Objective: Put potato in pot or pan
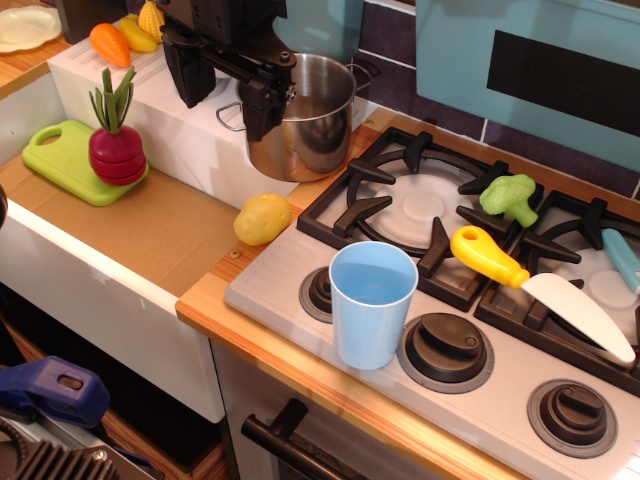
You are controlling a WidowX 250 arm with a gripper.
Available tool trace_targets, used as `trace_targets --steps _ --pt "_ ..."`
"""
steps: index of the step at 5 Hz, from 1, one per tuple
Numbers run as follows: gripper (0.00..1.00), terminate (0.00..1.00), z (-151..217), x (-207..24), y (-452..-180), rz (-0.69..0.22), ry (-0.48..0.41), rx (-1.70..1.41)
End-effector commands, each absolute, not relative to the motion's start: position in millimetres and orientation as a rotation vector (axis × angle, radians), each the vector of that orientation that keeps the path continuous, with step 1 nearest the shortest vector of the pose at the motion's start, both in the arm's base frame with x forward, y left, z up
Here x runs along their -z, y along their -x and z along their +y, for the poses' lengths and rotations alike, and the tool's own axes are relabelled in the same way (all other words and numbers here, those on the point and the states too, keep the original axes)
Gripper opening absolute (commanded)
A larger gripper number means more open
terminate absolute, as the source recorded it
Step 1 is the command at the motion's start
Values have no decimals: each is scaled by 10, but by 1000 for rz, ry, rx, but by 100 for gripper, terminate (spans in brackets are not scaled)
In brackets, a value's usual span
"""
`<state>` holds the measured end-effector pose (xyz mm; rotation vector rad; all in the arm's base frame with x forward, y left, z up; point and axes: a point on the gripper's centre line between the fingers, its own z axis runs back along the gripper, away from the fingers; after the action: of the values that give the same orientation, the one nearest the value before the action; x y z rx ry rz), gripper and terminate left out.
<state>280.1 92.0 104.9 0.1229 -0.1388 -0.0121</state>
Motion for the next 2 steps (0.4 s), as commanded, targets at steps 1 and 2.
trace_targets --steps 1,2 --pt "100 0 920 -1049 -2801 -139 -123 12" --pt "100 0 878 -975 -2802 -144 -81 -14"
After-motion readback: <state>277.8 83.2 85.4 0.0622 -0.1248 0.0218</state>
